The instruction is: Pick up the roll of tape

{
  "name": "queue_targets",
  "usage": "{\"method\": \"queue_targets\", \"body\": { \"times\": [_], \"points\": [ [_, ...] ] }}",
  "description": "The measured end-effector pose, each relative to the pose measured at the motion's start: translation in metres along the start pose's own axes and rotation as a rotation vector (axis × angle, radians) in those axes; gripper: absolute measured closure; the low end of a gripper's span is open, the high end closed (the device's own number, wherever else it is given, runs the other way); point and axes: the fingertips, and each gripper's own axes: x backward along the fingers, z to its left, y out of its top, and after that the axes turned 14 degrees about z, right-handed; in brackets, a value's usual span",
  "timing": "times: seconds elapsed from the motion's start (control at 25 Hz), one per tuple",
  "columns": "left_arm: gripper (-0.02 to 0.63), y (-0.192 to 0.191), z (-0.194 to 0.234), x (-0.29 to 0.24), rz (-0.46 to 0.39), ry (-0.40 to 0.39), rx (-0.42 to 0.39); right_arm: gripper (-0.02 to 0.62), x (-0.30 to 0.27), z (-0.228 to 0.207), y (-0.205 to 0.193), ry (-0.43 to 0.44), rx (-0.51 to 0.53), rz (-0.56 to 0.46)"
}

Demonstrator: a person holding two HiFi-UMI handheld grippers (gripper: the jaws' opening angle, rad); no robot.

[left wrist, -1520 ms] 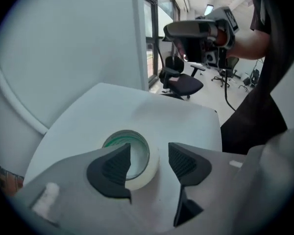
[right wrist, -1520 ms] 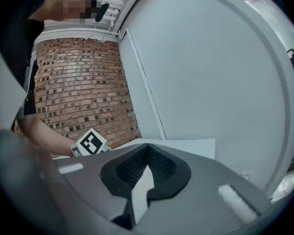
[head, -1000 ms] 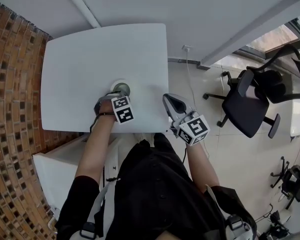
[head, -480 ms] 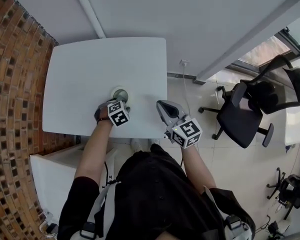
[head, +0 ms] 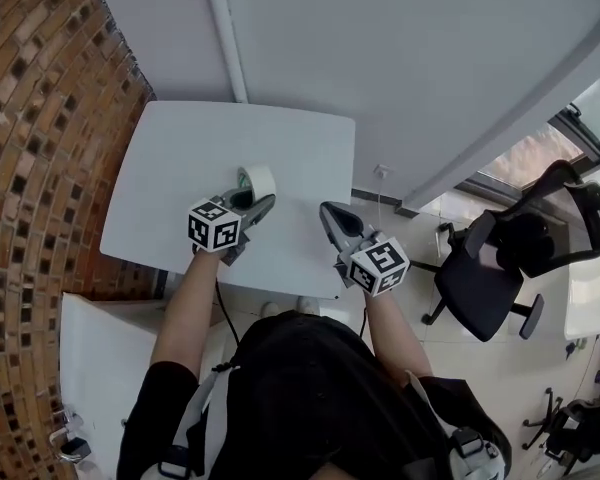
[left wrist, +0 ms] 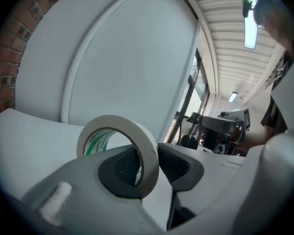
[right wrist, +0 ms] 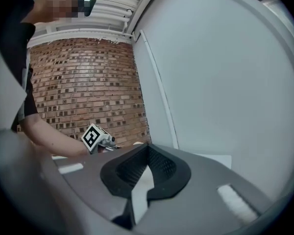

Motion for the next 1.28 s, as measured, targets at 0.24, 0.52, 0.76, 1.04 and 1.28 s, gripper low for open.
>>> {"method": "queue_targets", "body": {
  "times": [0.24, 0.52, 0.76, 1.04, 1.28],
  "points": [
    [0.495, 0.039, -0.035, 0.062, -0.252, -0.165, -0.019, 0.591, -0.017, 0.011, 0.03, 0.056, 0.057, -0.042],
    [0.499, 0.046, -0.067, 0.109, -0.419, -0.347, 0.033, 0.591, -0.038, 0.026, 0.049, 0.092, -0.008, -0.089],
    [0.497, 0.029, -0.085, 0.117, -0.381, -0.337, -0.047, 0.591, -0.023, 0.036, 0.032, 0.041, 0.004, -0.052],
    [0.499, 0.001, -0.101, 0.113, -0.436, -0.386, 0.01, 0.591, 0.014, 0.052, 0.006, -0.053, -0.006, -0.059],
    [0.497, -0.02, -0.122, 0.11, -0.41, -0.379, 0.031, 0.591, 0.042, 0.059, -0.012, -0.048, -0.01, -0.043]
  ]
}}
